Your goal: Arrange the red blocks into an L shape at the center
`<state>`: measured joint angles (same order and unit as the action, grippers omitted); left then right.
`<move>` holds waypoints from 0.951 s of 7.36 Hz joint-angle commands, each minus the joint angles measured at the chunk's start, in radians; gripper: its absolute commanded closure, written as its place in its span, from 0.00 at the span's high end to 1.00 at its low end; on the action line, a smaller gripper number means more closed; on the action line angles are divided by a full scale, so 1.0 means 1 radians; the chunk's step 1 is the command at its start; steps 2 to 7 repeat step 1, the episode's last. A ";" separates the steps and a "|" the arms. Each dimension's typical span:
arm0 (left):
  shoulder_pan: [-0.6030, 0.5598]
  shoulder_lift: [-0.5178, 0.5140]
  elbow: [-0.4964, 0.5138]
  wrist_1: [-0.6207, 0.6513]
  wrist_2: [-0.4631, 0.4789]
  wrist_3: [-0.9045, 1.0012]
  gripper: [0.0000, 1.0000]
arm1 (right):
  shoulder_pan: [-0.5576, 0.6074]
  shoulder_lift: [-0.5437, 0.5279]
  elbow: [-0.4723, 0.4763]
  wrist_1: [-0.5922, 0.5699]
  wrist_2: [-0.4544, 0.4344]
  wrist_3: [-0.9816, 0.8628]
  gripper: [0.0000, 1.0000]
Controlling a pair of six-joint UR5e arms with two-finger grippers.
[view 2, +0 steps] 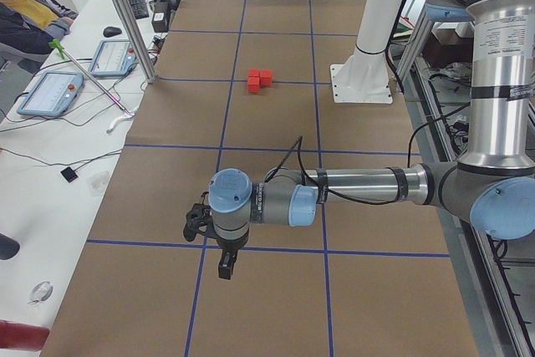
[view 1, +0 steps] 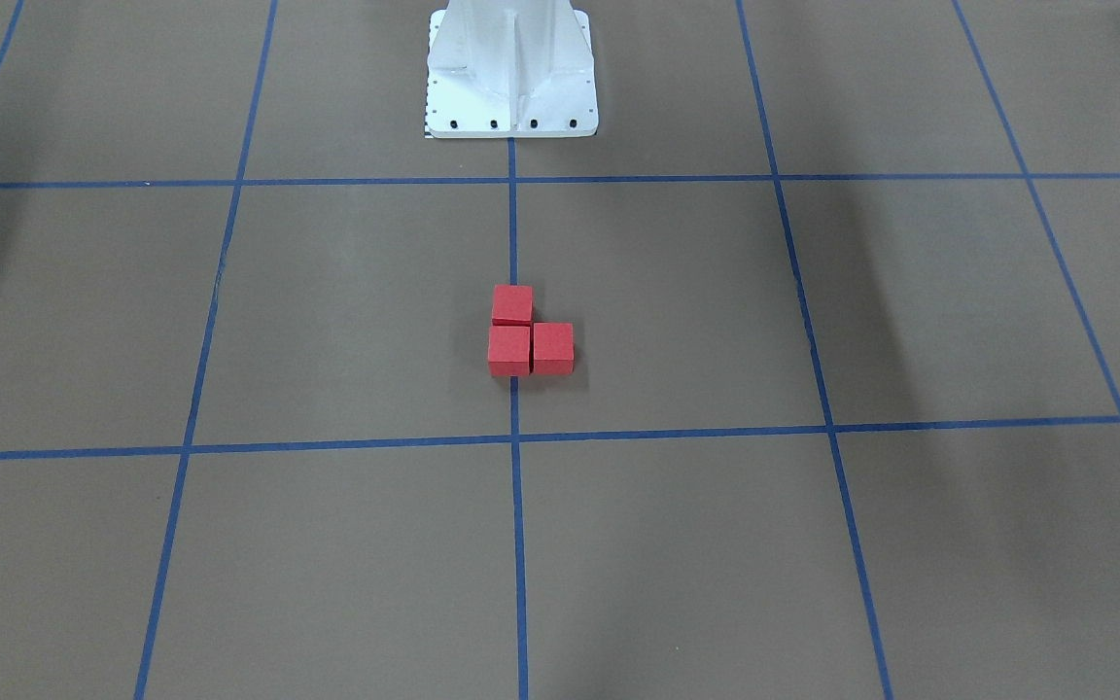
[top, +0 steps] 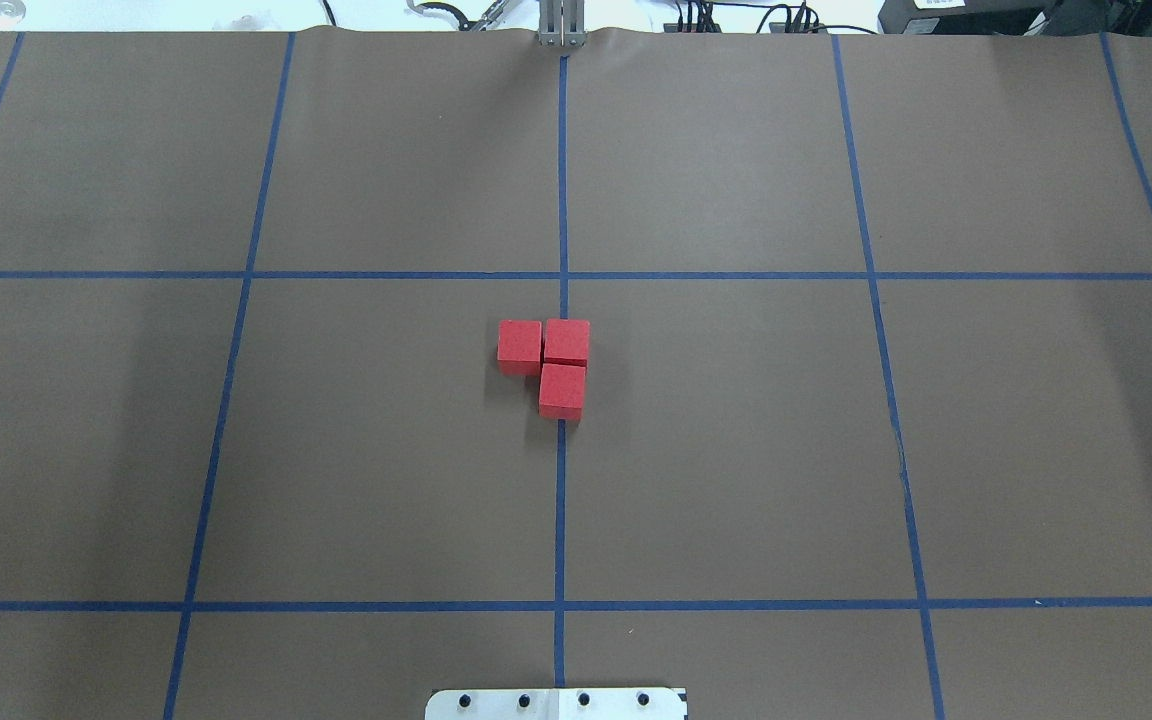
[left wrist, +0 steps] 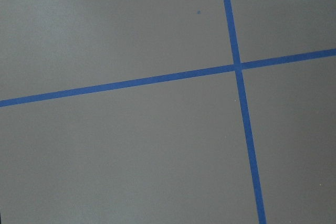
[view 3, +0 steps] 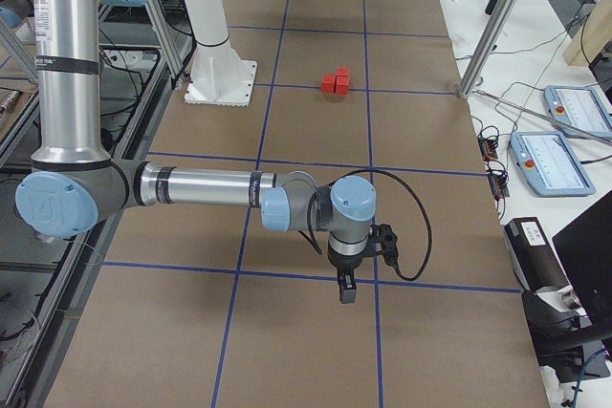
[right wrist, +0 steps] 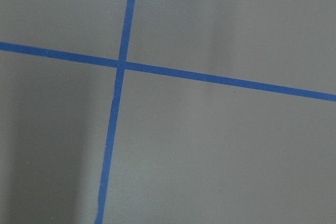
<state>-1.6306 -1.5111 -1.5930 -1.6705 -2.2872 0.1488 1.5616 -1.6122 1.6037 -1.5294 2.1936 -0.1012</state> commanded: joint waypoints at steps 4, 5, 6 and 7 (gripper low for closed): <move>0.000 0.000 0.001 0.002 0.000 0.000 1.00 | 0.000 0.000 -0.002 0.000 0.000 0.000 0.99; 0.000 0.000 0.001 0.002 0.000 0.000 1.00 | 0.000 0.000 -0.002 0.000 0.000 0.000 0.99; 0.000 0.000 0.001 0.002 0.000 0.000 1.00 | 0.000 0.000 -0.002 0.000 0.000 0.000 0.99; 0.000 0.000 0.001 0.002 0.000 0.000 1.00 | 0.000 0.000 -0.002 0.000 0.000 0.000 0.99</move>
